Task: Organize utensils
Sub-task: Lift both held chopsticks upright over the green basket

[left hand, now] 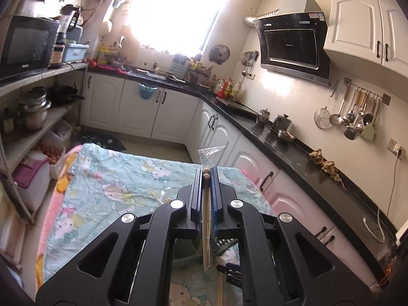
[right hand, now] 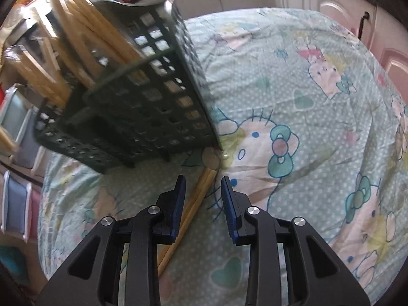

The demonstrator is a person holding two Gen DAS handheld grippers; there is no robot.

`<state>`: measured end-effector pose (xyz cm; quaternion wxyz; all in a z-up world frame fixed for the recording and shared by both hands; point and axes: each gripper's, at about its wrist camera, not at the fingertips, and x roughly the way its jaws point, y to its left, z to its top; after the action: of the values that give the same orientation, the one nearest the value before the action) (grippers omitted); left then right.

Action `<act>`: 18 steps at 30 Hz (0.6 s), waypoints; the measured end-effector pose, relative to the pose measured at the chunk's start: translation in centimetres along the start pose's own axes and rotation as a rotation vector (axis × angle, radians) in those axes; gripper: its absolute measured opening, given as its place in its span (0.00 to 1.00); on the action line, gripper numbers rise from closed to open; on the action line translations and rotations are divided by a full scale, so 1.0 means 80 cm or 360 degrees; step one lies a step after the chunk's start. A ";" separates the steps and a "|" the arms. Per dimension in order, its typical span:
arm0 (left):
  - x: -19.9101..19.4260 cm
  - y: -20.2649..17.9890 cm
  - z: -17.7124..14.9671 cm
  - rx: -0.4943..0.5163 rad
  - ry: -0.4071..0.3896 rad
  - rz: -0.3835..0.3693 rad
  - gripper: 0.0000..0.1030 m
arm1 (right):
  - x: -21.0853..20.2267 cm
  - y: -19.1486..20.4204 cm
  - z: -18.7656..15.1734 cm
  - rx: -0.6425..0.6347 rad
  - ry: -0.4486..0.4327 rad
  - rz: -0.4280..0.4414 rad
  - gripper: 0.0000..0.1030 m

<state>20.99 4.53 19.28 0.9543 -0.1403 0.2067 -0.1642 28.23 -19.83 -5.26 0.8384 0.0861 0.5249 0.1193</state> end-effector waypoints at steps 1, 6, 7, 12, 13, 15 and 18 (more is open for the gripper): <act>0.001 0.001 0.003 0.0008 -0.0008 0.0014 0.03 | 0.003 0.001 0.001 0.0006 -0.0001 -0.0010 0.28; 0.009 0.011 0.012 0.0025 -0.0046 0.0077 0.03 | 0.009 0.002 0.004 0.0021 -0.0003 -0.0072 0.24; 0.012 0.013 0.014 0.0025 -0.0048 0.0089 0.03 | 0.010 0.003 0.003 0.0006 -0.0005 -0.0102 0.17; 0.019 0.019 0.019 0.0045 -0.0065 0.0131 0.03 | -0.008 0.001 -0.005 0.0035 -0.0026 -0.0011 0.06; 0.021 0.019 0.019 0.0056 -0.0068 0.0140 0.03 | -0.016 0.000 -0.007 0.0039 -0.0036 0.0016 0.06; 0.025 0.018 0.018 0.0077 -0.0070 0.0150 0.03 | -0.039 0.002 -0.009 0.0035 -0.0082 0.0108 0.06; 0.032 0.018 0.013 0.0107 -0.0068 0.0170 0.03 | -0.093 0.015 -0.006 -0.0027 -0.0235 0.0245 0.06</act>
<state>24.04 5.07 18.84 0.9700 -0.1005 0.1878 -0.1170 24.51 -20.81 1.21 0.8638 0.1277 0.4526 0.1809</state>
